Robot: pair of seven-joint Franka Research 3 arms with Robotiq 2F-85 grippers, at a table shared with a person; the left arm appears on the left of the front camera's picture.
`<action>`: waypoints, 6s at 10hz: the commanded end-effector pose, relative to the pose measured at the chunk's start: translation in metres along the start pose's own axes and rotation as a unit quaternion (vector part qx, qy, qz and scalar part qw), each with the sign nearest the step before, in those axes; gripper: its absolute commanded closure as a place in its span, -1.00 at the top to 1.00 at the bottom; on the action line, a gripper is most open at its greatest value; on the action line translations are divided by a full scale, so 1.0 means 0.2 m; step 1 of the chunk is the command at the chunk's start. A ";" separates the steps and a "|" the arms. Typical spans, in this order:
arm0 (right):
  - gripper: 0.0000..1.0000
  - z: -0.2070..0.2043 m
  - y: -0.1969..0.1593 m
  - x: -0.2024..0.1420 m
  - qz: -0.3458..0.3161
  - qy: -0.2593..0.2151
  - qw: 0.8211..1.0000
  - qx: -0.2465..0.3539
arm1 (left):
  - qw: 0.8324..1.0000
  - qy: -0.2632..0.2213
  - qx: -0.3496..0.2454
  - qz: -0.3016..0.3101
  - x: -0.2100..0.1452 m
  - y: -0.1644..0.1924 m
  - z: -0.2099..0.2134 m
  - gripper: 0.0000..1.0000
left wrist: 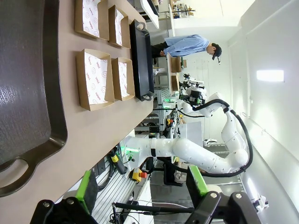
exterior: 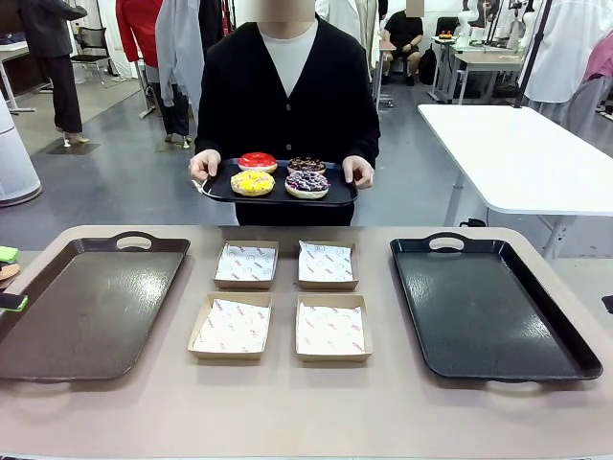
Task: Individually package the donuts and arrange them on the tray.
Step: Pick up one Paper togo box.
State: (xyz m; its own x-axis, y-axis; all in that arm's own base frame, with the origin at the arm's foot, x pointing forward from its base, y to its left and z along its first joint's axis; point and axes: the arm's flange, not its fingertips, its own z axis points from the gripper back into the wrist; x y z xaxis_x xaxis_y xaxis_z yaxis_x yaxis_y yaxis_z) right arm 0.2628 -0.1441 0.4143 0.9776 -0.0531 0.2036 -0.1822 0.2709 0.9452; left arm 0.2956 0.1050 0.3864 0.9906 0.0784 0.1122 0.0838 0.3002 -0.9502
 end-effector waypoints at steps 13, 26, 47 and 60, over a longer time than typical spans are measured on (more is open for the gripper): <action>1.00 -1.32 0.64 1.24 0.032 0.047 0.889 -0.454 | 1.000 0.003 -0.004 -0.003 0.00 -0.02 0.00 1.00; 1.00 -1.93 0.27 1.24 0.055 0.074 0.872 -0.480 | 1.000 0.003 -0.004 -0.003 0.00 -0.02 0.00 1.00; 1.00 -2.36 -0.06 1.48 -0.025 0.067 0.785 -0.616 | 1.000 0.003 -0.004 -0.003 0.00 -0.02 0.00 1.00; -1.00 -2.31 -0.18 1.46 -0.025 0.079 0.809 -0.581 | 1.000 0.003 -0.004 -0.003 0.00 -0.02 0.00 1.00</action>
State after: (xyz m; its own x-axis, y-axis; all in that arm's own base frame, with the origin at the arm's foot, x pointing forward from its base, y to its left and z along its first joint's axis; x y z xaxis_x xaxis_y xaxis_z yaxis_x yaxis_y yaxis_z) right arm 0.6053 0.2790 0.3277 0.9989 0.0015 0.0478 -0.0023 0.9998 0.0183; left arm 0.2954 0.1041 0.3869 0.9906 0.0763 0.1138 0.0860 0.3008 -0.9498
